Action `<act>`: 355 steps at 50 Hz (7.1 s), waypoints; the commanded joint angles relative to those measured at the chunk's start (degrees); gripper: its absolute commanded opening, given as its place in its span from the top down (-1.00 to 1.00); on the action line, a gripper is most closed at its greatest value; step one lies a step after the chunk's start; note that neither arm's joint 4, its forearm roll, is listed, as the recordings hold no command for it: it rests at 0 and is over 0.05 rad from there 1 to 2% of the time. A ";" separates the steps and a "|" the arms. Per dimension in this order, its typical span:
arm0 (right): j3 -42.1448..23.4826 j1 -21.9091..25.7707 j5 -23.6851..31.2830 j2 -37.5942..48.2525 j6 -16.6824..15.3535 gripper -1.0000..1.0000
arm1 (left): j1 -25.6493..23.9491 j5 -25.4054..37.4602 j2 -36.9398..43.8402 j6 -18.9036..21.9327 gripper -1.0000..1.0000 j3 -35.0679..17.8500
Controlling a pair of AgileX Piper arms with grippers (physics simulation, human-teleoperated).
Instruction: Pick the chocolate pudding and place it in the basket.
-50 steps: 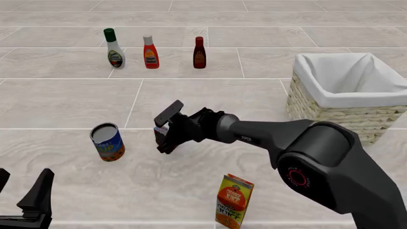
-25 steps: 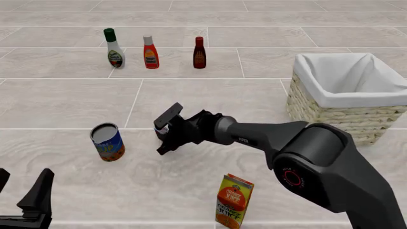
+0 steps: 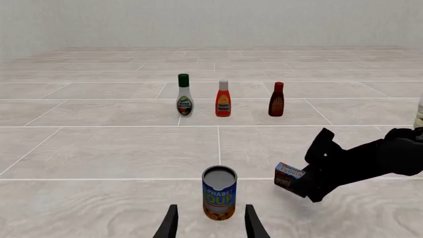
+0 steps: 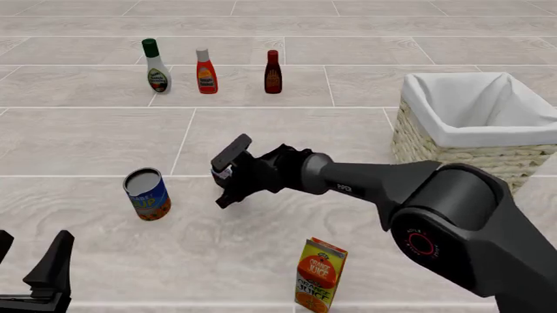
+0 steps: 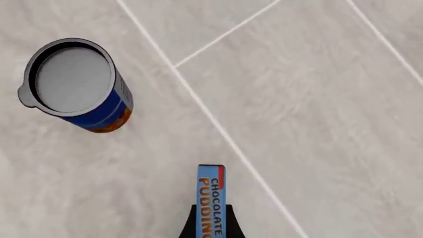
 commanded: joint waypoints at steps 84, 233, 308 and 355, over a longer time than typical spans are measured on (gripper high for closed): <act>22.22 -13.31 4.01 -42.10 -5.84 1.00 | -0.01 -0.04 0.04 -0.07 -1.00 -0.01; 9.55 -47.49 18.75 -46.08 -11.19 1.00 | 0.00 -0.04 0.03 -0.07 -1.00 -0.01; -26.26 -52.05 44.01 -22.38 -24.58 1.00 | 0.00 -0.04 0.04 -0.07 -1.00 -0.01; -15.09 -53.04 35.25 -20.72 -23.56 1.00 | 0.00 -0.04 0.04 -0.07 -1.00 -0.01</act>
